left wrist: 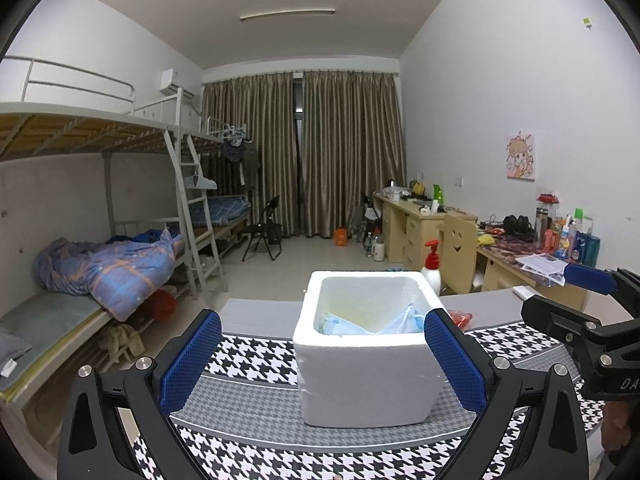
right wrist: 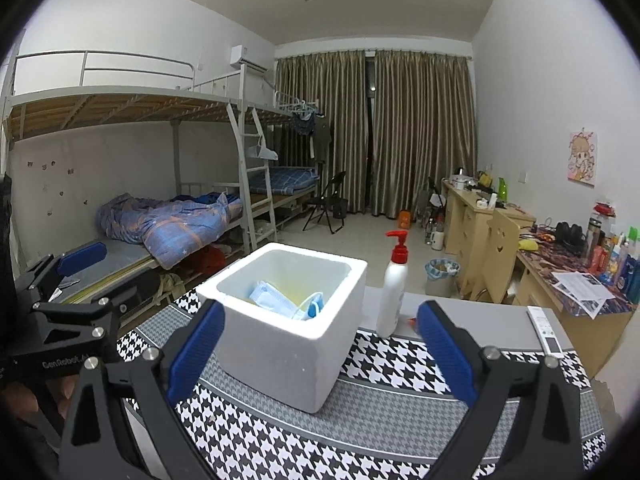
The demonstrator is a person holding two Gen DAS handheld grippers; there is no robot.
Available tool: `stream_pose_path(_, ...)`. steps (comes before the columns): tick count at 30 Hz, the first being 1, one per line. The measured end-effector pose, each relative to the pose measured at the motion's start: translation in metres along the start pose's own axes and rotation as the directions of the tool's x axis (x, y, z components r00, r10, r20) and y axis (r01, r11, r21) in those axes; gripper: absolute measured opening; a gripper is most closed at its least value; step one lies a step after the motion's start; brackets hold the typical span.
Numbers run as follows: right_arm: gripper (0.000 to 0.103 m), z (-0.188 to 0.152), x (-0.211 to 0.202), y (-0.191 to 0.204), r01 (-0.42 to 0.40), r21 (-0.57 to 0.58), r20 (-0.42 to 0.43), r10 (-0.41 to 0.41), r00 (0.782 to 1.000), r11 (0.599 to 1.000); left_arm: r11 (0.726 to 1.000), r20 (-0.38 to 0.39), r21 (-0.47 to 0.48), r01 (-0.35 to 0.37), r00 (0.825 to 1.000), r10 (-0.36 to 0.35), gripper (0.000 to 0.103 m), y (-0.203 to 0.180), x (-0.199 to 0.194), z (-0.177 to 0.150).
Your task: Organize soft objects
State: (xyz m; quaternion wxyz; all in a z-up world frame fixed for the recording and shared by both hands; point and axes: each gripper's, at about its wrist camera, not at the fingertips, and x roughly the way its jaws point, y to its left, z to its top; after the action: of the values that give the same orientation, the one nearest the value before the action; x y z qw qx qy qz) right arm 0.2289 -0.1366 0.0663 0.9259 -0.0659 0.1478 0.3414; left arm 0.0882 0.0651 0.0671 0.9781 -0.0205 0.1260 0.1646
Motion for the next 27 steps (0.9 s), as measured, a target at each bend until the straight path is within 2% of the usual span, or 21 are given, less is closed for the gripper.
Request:
stream_pose_path(10, 0.099, -0.02, -0.025, -0.006, 0.016, 0.041, 0.041, -0.017, 0.999, 0.999, 1.0, 0.016, 0.004, 0.017, 1.0, -0.017, 0.102, -0.008, -0.014, -0.007)
stream_pose_path(27, 0.099, -0.049, -0.059, 0.008, 0.06, 0.007, 0.09, -0.061, 0.994, 0.998, 1.0, 0.046, 0.004, 0.03, 0.998, -0.03, 0.102, -0.018, -0.04, -0.029)
